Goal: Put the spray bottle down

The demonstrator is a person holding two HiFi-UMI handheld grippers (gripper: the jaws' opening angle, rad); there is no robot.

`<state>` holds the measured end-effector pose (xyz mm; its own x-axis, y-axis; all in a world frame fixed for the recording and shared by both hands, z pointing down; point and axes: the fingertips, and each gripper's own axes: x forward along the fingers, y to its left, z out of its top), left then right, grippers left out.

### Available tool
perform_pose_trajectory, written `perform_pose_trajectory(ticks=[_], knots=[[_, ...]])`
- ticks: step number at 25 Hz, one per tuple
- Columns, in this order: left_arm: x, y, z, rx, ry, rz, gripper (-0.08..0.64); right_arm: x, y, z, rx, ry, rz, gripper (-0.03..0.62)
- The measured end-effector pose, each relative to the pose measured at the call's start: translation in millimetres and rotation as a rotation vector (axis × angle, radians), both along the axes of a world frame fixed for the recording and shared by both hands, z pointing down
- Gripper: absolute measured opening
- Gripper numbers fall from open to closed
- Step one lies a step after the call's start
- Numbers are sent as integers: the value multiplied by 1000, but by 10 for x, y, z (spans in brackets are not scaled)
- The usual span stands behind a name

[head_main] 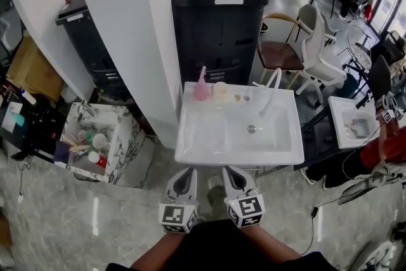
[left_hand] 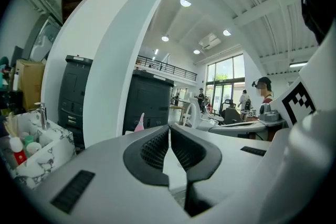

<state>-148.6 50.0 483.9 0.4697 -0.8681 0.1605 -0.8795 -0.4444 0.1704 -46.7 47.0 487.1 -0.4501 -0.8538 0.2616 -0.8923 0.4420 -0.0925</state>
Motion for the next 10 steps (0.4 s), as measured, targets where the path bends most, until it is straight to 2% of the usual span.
perform_pose_trajectory(ticks=[10], knots=[[76,96,112,-26,8,36,25,73,61,37,-10,18,15,-3]])
